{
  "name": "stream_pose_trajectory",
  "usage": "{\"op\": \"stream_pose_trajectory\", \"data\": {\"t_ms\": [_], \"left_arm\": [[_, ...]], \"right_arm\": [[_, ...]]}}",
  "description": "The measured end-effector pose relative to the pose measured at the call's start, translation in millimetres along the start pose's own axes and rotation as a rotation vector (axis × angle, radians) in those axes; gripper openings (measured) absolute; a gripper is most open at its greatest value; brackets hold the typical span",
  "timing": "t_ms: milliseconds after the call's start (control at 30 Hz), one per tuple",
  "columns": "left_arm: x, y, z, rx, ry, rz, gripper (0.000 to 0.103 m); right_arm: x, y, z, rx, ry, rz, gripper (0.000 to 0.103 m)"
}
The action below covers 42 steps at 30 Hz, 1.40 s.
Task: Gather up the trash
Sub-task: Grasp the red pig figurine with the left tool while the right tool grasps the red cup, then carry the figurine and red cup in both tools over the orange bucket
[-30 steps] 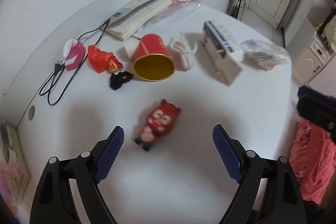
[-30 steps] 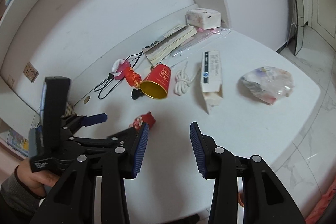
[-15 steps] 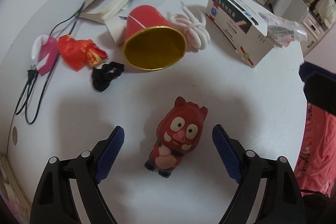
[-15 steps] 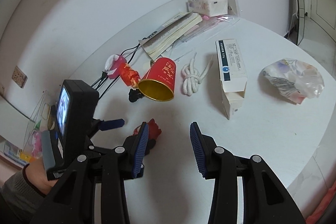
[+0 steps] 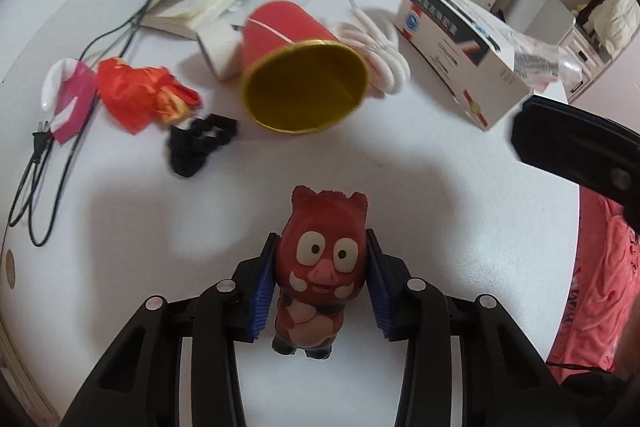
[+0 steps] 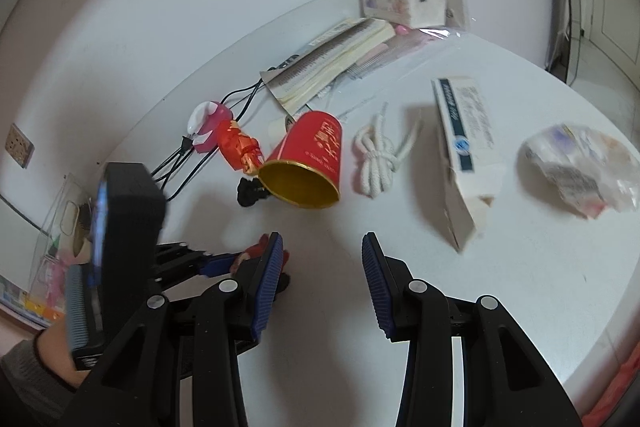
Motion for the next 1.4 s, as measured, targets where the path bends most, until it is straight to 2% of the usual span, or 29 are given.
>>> {"op": "stream_pose_trajectory", "data": {"t_ms": [300, 700, 733, 833, 867, 900, 1133, 1400], "left_arm": [[-19, 11, -29, -0.037, -0.013, 0.044, 0.043], [-8, 33, -39, -0.052, -0.045, 0.055, 0.043], [-7, 32, -41, -0.058, -0.047, 0.054, 0.043], [-6, 30, -45, -0.071, -0.049, 0.051, 0.043], [-7, 29, -46, -0.075, -0.047, 0.051, 0.043], [-7, 28, -47, -0.079, -0.047, 0.052, 0.043], [-16, 25, -45, -0.082, -0.038, 0.059, 0.043], [-41, 21, -20, -0.058, -0.015, 0.085, 0.043]], "right_arm": [[45, 29, -12, -0.092, -0.042, -0.004, 0.042], [89, 35, -14, -0.193, -0.100, -0.050, 0.041], [92, 36, -14, -0.193, -0.100, -0.053, 0.039], [100, 37, -11, -0.183, -0.102, -0.069, 0.010], [102, 36, -11, -0.182, -0.100, -0.074, 0.005], [103, 36, -10, -0.177, -0.099, -0.076, 0.004], [82, 36, -12, -0.165, -0.077, -0.041, 0.004], [24, 26, -17, -0.157, -0.026, 0.007, 0.004]]}}
Point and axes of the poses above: each gripper's, at about its wrist camera, not at the fingertips, and x roughly the way its jaws point, z to its right, y to its top, the point moved 7 cm from there along x, roughly the way its jaws point, and after that the axes turned 1 degree about z, right-handed, at the moved point
